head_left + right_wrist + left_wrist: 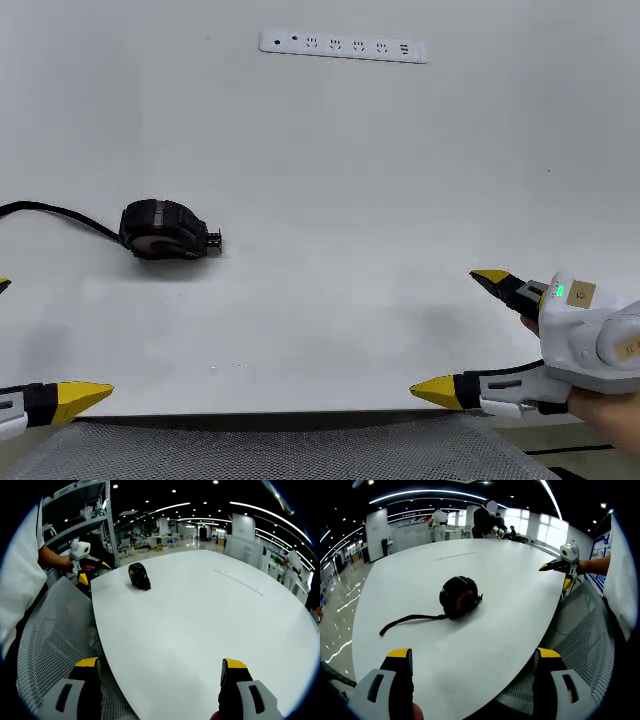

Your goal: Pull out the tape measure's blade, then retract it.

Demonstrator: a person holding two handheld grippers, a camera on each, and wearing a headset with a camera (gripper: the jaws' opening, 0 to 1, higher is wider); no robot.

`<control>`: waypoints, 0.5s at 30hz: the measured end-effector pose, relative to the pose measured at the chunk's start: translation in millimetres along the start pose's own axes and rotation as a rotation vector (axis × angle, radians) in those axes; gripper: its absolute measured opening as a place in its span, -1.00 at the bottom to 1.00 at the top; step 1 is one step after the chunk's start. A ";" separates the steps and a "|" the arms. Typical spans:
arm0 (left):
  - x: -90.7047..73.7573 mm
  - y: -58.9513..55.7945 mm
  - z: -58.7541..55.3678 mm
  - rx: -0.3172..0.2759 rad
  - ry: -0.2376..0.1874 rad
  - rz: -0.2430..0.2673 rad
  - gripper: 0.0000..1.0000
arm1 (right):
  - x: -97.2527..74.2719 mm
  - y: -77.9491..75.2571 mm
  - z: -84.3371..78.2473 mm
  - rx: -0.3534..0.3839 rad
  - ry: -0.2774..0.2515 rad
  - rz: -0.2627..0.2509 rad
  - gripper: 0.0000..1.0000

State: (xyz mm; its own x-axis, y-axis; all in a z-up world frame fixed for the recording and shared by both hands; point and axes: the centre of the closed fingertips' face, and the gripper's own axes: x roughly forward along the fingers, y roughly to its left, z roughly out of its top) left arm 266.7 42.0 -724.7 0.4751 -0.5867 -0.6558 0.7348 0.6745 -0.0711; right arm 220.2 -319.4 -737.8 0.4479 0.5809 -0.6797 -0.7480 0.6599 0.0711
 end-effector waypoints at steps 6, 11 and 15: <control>-0.7 0.0 0.5 -0.004 -0.003 -0.003 0.98 | -1.0 0.8 -1.9 0.002 0.004 -0.002 0.98; -0.9 0.5 1.7 -0.005 -0.007 -0.004 0.98 | -2.0 1.3 -1.0 0.001 0.002 -0.005 0.98; -1.0 -0.1 2.5 -0.012 -0.010 -0.009 0.97 | -3.1 1.5 -1.0 0.007 -0.003 -0.005 0.98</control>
State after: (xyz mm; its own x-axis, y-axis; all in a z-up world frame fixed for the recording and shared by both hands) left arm 267.4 41.3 -722.1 0.4736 -0.5969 -0.6476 0.7333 0.6746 -0.0855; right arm 217.3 -320.6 -736.3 0.4530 0.5786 -0.6782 -0.7423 0.6661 0.0725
